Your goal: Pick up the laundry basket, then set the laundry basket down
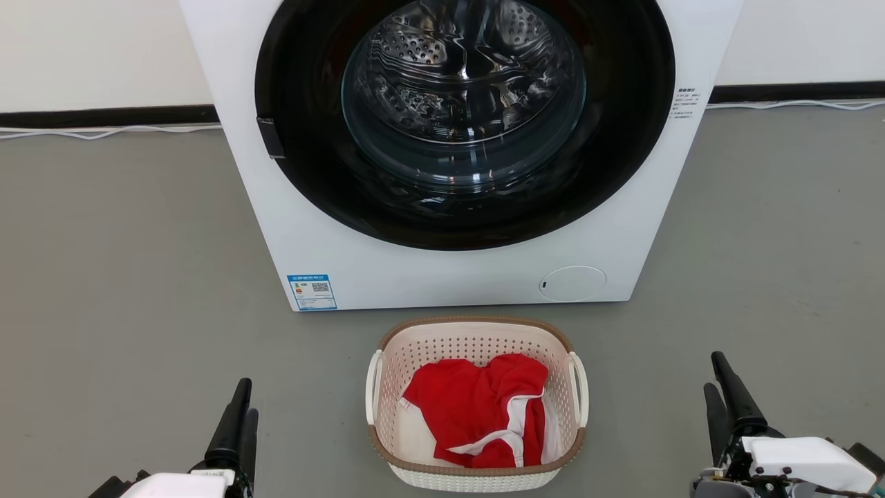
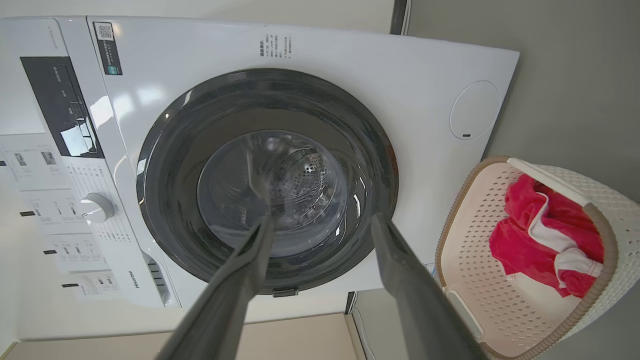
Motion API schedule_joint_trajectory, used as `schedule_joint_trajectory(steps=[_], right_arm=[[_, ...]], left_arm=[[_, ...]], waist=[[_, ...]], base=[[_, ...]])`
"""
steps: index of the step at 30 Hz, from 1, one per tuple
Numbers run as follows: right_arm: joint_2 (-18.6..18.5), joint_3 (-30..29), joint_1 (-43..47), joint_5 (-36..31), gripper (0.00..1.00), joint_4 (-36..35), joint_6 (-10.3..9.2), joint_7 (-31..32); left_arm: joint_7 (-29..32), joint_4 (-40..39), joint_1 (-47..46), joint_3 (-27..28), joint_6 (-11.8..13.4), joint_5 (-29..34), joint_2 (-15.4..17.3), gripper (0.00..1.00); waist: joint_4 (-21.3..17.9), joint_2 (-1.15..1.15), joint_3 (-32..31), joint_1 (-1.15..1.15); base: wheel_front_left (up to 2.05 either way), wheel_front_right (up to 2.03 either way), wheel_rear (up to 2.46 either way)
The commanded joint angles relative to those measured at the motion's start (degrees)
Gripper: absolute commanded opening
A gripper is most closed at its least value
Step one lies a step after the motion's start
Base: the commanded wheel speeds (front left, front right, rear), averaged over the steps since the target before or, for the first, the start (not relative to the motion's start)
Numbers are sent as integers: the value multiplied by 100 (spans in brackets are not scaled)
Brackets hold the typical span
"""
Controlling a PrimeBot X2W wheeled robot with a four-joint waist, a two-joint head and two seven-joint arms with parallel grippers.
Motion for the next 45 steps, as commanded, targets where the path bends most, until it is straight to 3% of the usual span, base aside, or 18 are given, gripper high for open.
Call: schedule_joint_trajectory(steps=[1,23,45], right_arm=[[-68,28,-235,-273,100,-158,12,-85],[-73,34,-407,-2497,100,-76,20,-439],[-155,450,-540,-4492,100,161,28,-808]], left_arm=[[-63,-109,-237,5,-9,179,41,100],[-415,104,-378,10,-16,1829,59,100],[-784,292,-478,-4,-24,3346,78,100]], waist=[[-1,0,1,-1],[-20,0,18,-1],[-32,0,39,-1]], base=[[0,0,0],[0,0,0],[0,0,0]])
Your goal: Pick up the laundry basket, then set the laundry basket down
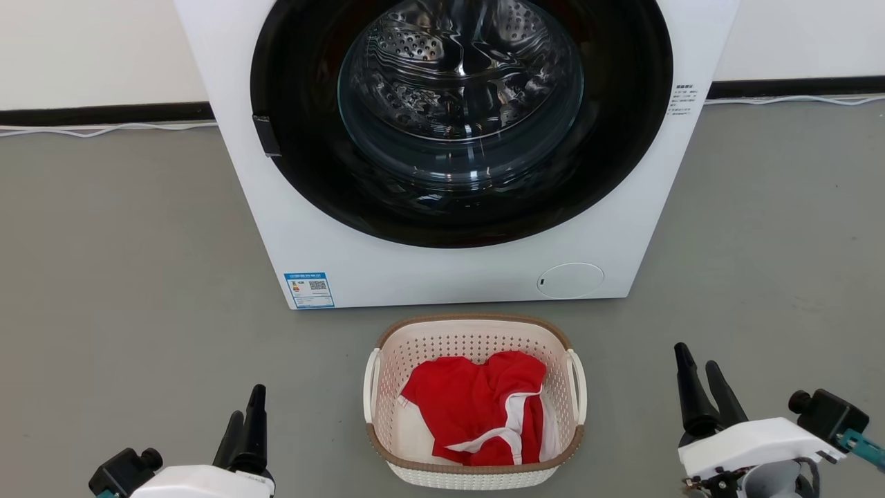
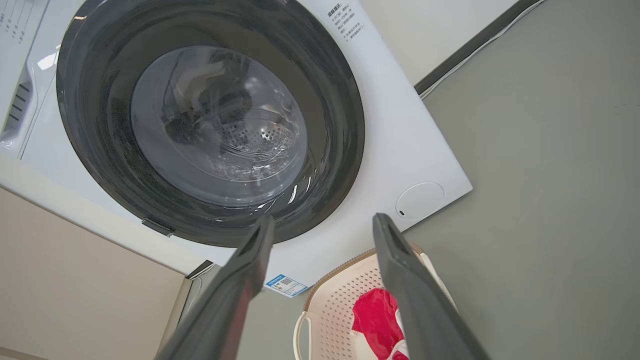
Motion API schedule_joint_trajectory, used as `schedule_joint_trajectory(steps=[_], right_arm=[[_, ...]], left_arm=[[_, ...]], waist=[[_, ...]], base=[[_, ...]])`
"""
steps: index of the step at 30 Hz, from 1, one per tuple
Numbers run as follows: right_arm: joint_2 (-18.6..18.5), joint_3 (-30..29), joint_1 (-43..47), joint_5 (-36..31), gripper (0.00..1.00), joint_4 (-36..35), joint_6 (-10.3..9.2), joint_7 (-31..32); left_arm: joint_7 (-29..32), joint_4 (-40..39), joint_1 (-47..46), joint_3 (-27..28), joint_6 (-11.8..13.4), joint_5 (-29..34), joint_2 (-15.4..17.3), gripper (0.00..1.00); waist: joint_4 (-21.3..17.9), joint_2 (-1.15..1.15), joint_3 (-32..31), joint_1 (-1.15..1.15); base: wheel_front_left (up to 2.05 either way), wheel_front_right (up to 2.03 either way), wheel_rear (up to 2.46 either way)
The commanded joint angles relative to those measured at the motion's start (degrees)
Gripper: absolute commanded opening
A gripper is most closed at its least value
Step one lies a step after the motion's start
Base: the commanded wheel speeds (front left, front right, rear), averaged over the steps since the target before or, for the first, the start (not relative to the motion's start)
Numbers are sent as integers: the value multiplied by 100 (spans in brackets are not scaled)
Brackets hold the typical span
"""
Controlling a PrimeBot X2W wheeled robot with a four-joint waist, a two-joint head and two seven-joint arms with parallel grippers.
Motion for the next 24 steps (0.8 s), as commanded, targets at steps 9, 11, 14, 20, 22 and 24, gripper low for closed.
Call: schedule_joint_trajectory(steps=[9,11,14,20,22,24], right_arm=[[-67,160,-361,-858,100,106,26,-217],[-68,162,-372,-1040,100,153,27,-250],[-68,149,-387,-1351,100,222,28,-301],[-53,156,-430,-1980,100,378,30,-419],[-49,164,-442,-2148,100,410,31,-453],[-45,171,-455,-2314,100,440,32,-486]], left_arm=[[-203,-54,-350,127,-25,950,63,100],[-236,-43,-353,139,-26,1144,65,100],[-287,-31,-347,148,-27,1451,67,100],[-404,16,-330,188,-21,2242,76,100],[-438,28,-328,204,-13,2467,78,100],[-472,48,-329,228,-5,2660,80,100]], waist=[[-10,0,-5,0],[-12,0,-6,0],[-17,0,-8,0],[-33,0,-3,0],[-37,0,2,0],[-41,0,8,0]], base=[[0,0,0],[0,0,0],[0,0,0],[0,0,0],[0,0,0],[0,0,0]])
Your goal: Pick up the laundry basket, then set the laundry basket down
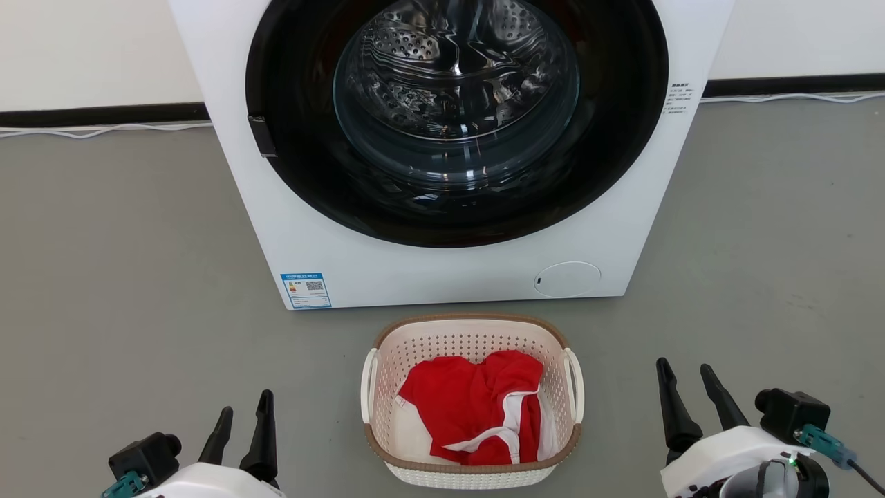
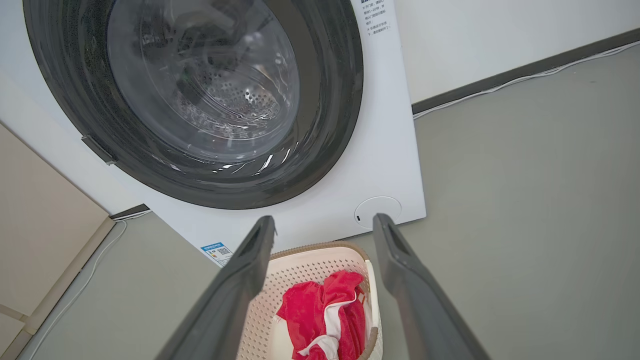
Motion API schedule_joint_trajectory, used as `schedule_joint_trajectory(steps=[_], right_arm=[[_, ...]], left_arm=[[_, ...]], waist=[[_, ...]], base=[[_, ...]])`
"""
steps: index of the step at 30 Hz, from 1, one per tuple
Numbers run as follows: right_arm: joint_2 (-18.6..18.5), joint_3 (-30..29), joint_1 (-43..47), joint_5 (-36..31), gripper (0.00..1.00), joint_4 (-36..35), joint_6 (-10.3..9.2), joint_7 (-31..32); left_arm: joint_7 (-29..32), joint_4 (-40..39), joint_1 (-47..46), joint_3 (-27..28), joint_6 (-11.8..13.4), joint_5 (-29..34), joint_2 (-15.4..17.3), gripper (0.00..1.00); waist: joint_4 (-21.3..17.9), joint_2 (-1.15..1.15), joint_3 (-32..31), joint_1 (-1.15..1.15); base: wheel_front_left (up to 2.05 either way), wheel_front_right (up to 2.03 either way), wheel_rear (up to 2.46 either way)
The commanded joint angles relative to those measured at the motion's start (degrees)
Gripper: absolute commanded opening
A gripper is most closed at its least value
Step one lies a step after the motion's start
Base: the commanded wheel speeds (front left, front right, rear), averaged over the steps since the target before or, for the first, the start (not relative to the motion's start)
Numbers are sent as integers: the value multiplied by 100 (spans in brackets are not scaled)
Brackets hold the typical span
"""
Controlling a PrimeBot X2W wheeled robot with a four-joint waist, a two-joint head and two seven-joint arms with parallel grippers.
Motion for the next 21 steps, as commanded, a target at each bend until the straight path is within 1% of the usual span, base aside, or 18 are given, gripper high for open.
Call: schedule_joint_trajectory(steps=[1,21], right_arm=[[-31,105,-334,-273,100,-91,31,-123],[-4,68,-427,-1867,100,111,38,-459]], left_arm=[[-93,-97,-285,153,-4,249,69,100],[-429,33,-358,277,-4,1729,83,100]], waist=[[-3,0,5,0],[-20,0,79,0]], base=[[0,0,0],[0,0,0]])
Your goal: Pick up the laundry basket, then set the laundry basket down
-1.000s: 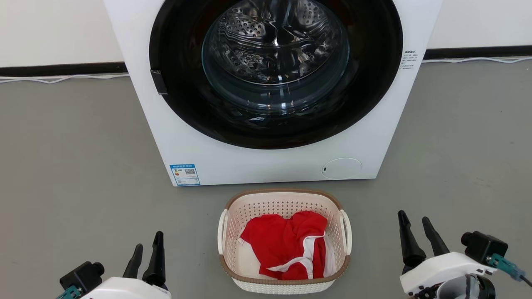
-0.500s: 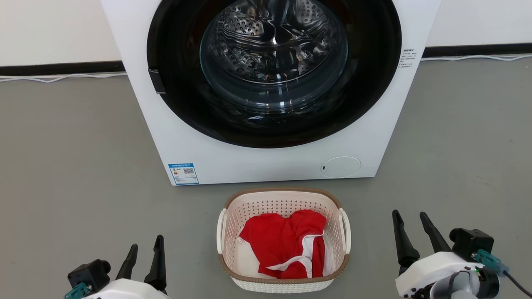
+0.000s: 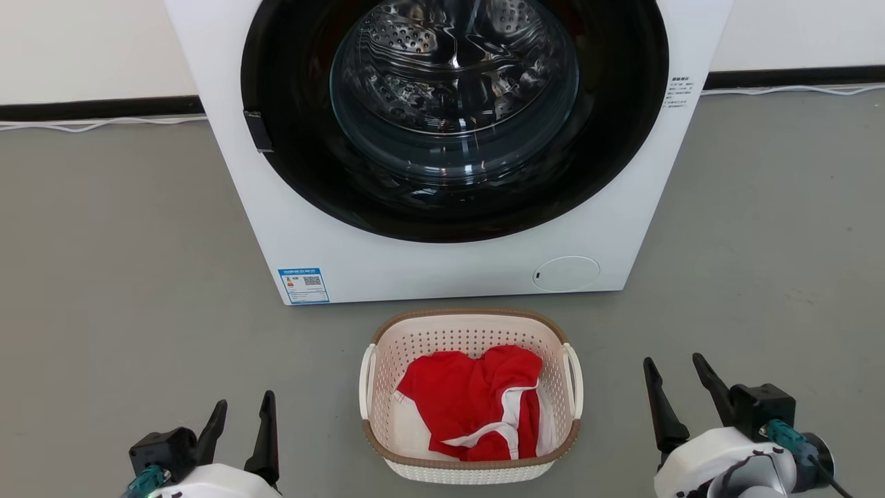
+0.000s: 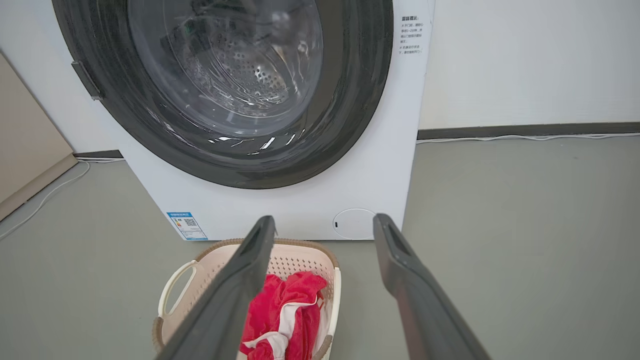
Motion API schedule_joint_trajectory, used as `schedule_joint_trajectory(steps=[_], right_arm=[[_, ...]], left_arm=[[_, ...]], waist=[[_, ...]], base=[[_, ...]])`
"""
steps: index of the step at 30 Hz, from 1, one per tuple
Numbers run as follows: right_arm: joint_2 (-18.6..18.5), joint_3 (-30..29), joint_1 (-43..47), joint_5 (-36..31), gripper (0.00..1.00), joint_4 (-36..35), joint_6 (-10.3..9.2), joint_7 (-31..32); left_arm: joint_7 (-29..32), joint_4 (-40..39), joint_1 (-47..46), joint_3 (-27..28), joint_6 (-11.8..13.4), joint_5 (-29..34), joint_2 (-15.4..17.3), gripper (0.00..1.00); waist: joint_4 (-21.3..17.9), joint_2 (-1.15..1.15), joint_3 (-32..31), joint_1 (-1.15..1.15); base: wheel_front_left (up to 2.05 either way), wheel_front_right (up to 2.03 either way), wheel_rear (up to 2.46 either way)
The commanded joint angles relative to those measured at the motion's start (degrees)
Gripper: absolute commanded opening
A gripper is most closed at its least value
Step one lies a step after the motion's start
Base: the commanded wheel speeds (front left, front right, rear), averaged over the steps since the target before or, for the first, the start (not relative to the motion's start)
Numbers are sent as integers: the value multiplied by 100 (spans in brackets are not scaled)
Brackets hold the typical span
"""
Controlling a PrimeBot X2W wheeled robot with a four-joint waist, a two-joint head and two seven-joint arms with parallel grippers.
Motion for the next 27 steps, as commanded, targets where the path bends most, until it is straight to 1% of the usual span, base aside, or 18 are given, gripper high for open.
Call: schedule_joint_trajectory(steps=[1,15,27], right_arm=[[-9,98,-304,-282,100,-81,37,-149],[-6,-31,-363,-1241,100,32,42,-368],[-4,-38,-341,-1183,100,35,42,-371]], left_arm=[[-107,-96,-304,161,-4,248,78,100],[-326,22,-384,242,15,1073,89,100],[-329,40,-395,263,38,1020,89,100]], waist=[[-1,0,11,0],[-21,0,47,0],[-25,0,72,0]], base=[[0,0,0],[0,0,0],[0,0,0]])
